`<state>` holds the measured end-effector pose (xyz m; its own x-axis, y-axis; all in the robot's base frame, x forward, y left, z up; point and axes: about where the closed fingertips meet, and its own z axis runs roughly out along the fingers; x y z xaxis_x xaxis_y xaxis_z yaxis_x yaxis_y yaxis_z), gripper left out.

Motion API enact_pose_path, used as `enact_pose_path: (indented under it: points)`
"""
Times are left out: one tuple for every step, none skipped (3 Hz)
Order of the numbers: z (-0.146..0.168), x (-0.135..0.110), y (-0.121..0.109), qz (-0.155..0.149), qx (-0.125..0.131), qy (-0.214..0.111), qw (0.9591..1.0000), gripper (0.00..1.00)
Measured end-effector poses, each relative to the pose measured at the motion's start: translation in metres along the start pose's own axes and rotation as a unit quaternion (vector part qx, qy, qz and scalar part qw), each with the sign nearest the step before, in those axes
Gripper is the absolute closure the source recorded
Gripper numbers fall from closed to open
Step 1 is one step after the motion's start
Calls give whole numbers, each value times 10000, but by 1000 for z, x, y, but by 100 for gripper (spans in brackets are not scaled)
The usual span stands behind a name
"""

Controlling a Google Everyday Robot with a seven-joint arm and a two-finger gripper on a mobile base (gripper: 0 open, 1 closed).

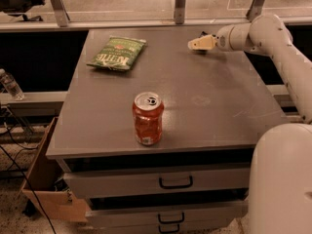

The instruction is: Move rxbar blueberry near green jalapeno chip bag

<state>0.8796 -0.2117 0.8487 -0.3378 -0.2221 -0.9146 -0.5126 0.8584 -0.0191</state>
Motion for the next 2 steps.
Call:
enact_pose_path:
  points:
    - [0, -2, 13, 48, -201, 41, 9998, 41]
    - [-2, 0, 25, 78, -358, 135, 9992, 64]
